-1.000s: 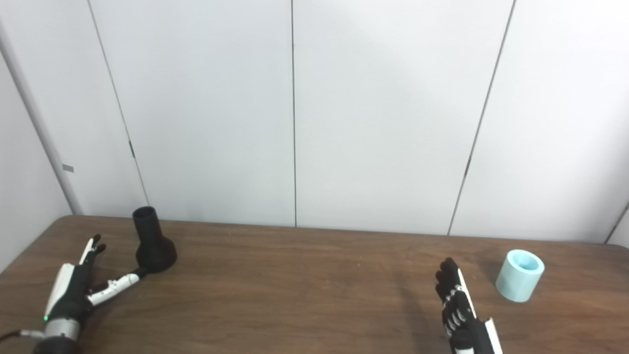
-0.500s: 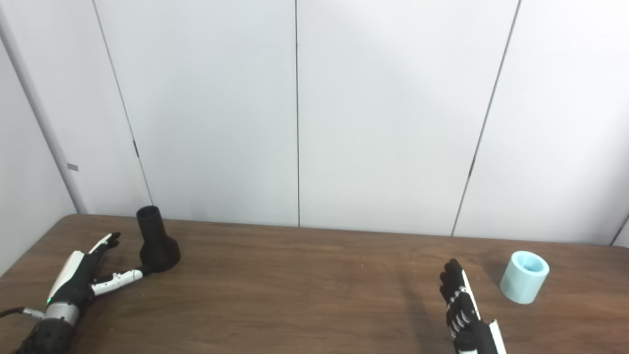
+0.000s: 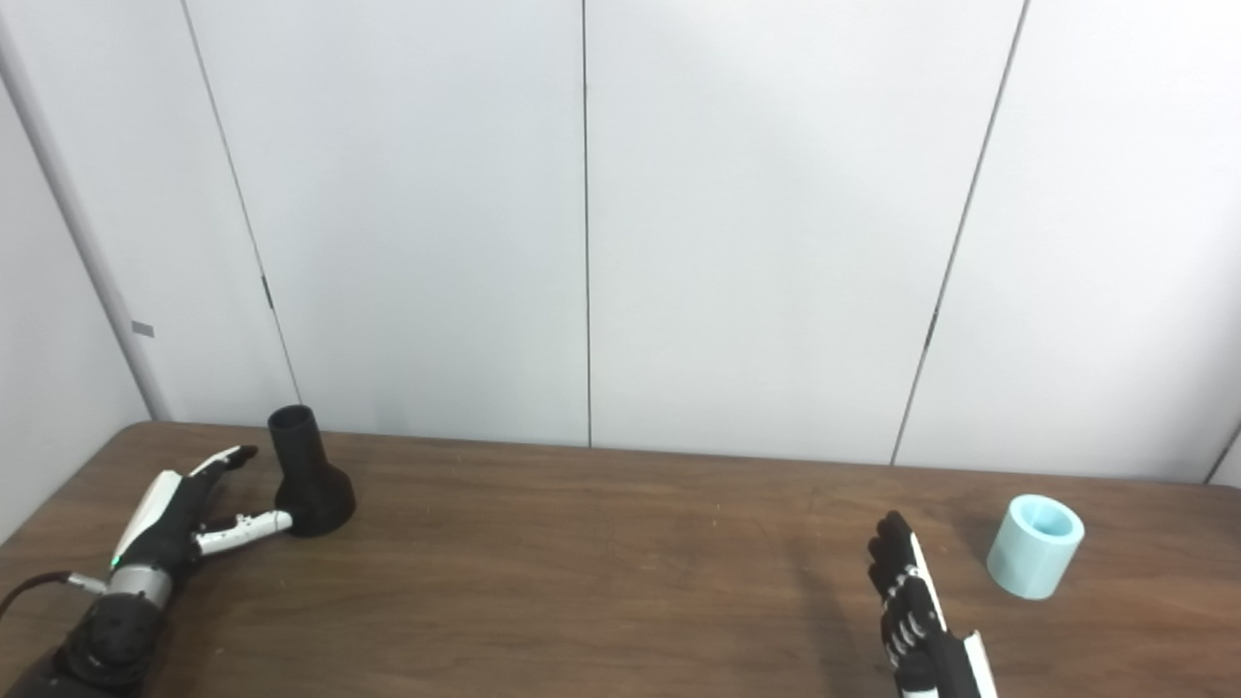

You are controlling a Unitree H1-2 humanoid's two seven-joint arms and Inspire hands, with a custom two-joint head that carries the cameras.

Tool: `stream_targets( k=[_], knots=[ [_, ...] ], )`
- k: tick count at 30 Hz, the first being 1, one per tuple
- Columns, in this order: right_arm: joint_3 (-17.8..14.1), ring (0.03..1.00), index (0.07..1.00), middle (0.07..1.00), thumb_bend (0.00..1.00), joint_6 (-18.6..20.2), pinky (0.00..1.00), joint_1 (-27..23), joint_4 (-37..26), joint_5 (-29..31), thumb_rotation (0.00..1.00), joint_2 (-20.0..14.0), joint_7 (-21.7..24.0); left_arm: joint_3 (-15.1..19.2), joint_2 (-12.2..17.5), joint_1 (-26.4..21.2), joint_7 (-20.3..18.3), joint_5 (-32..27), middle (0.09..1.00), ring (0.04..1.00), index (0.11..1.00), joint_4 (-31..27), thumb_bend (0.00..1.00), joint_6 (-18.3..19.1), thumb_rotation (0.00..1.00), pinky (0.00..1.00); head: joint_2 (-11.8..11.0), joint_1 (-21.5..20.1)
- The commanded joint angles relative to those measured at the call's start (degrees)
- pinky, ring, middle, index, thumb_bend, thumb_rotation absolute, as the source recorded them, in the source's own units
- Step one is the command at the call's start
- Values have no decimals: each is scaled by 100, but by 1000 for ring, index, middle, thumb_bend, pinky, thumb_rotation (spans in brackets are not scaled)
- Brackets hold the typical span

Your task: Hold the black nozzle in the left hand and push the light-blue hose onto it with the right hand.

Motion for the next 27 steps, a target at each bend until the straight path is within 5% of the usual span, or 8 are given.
stream_targets(
  k=[1, 27],
  knots=[
    [149, 1000, 1000, 1000, 740, 17, 1000, 564, 526, -197, 950, 190, -47, -76, -31, -229, -133, -15, 910, 976, 787, -55, 1000, -48, 457, 1000, 3, 4],
    [220, 1000, 1000, 1000, 736, 207, 1000, 628, 316, -243, 955, 272, -143, -534, -251, -598, -190, 96, 905, 958, 741, 520, 1000, -203, 486, 1000, 85, -108]
  ],
)
